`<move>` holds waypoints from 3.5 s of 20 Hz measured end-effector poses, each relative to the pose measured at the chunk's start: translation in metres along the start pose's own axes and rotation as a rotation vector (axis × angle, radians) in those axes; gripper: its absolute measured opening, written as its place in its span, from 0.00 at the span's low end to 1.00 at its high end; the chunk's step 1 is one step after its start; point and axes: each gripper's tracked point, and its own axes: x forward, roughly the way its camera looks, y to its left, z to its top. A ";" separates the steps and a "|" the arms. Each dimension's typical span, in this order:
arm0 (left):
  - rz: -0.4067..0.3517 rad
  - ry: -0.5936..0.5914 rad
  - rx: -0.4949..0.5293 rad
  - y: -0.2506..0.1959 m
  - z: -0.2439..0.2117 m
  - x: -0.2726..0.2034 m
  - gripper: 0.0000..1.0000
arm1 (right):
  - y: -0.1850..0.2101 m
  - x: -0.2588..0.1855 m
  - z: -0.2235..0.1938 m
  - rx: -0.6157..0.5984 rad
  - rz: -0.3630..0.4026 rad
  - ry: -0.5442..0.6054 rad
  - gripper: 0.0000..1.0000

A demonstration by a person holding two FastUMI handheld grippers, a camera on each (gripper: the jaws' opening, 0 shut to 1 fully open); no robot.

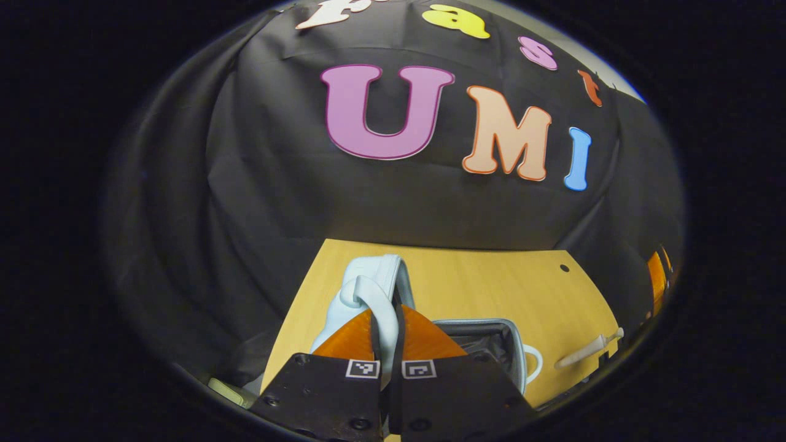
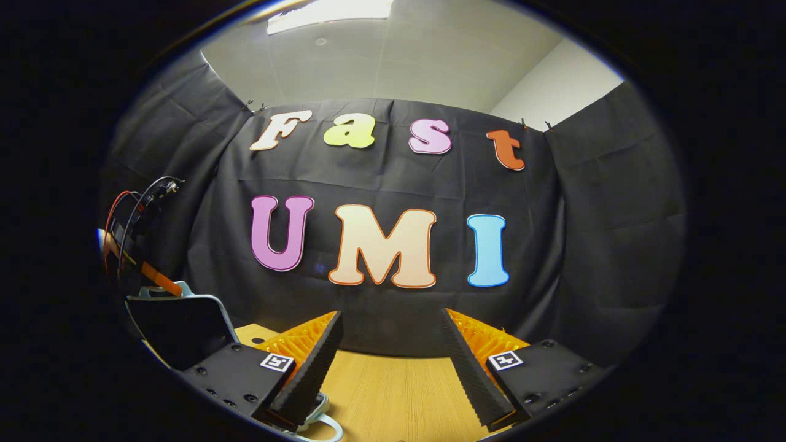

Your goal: First open the suitcase, pack the skin care products into it, and then close the suitcase.

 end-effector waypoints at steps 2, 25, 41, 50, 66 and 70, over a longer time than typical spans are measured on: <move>0.030 0.011 -0.013 0.028 -0.007 0.006 0.00 | 0.006 0.002 0.004 0.006 -0.004 -0.007 0.99; 0.438 -0.101 -0.107 0.198 -0.062 0.025 1.00 | 0.003 -0.009 0.011 -0.046 -0.037 0.009 0.99; 0.282 -0.548 0.039 -0.067 0.039 -0.101 0.93 | -0.101 -0.045 0.021 0.032 0.020 -0.029 0.99; 0.087 -0.560 0.062 -0.221 0.026 -0.094 0.93 | -0.160 -0.064 0.015 0.030 -0.007 -0.025 0.99; -0.221 -0.327 0.130 -0.427 -0.088 -0.040 0.94 | -0.237 -0.093 -0.006 -0.007 -0.036 0.011 0.99; -0.257 -0.233 0.164 -0.456 -0.135 -0.023 0.94 | -0.252 -0.099 -0.012 -0.021 -0.044 0.026 0.99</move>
